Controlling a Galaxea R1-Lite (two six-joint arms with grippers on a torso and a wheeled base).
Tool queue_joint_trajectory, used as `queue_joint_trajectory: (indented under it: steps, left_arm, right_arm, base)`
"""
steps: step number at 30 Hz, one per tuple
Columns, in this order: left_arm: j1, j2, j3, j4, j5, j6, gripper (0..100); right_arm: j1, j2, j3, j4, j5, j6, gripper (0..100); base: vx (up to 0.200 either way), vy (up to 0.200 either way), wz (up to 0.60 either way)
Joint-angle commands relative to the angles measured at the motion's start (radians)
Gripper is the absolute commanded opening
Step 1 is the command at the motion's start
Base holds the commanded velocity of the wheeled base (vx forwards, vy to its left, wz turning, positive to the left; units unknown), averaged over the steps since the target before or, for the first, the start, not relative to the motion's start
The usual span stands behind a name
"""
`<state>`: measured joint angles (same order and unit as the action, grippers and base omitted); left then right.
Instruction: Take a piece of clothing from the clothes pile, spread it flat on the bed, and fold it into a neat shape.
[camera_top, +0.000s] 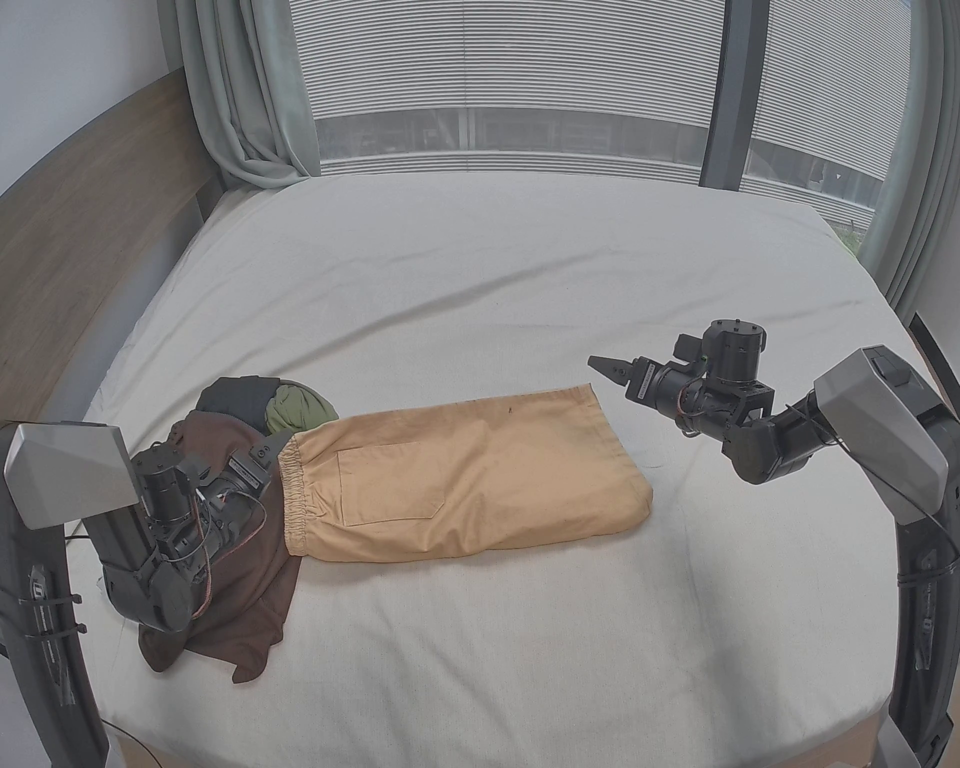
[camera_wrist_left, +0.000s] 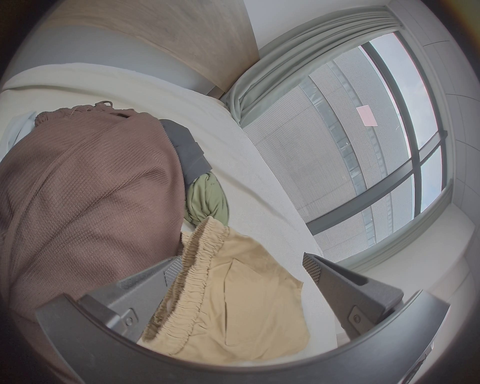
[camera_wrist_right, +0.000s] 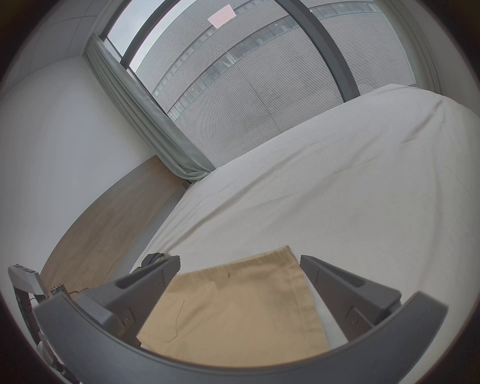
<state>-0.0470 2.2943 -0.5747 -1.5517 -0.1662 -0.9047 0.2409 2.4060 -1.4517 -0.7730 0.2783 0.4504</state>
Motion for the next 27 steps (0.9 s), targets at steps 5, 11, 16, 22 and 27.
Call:
queue_joint_trajectory:
  steps: [5,11,16,22,27]
  left_arm:
    - [-0.031,-0.325,0.141,0.001,-0.122,0.0,100]
    - [-0.054,-0.381,0.168,0.002,-0.242,0.072,100]
    - [-0.031,-0.381,0.187,0.002,-0.311,0.219,100]
    - [0.049,-0.378,0.22,0.001,-0.319,0.44,100]
    - [0.056,-0.372,0.219,0.002,-0.309,0.538,100]
  right_arm:
    - [0.023,-0.28,0.396,-0.098,0.036,0.065,100]
    - [0.018,-0.281,0.539,-0.298,0.047,0.074,100]
    - [0.014,-0.271,0.649,-0.405,0.05,0.099,100]
    - [-0.002,-0.222,0.674,-0.456,0.075,0.099,100]
    - [-0.025,-0.183,0.665,-0.433,0.075,0.099,100]
  base:
    - [0.0,0.0,0.0]
    - [0.0,0.0,0.0]
    - [0.0,0.0,0.0]
    - [0.0,0.0,0.0]
    - [0.0,0.0,0.0]
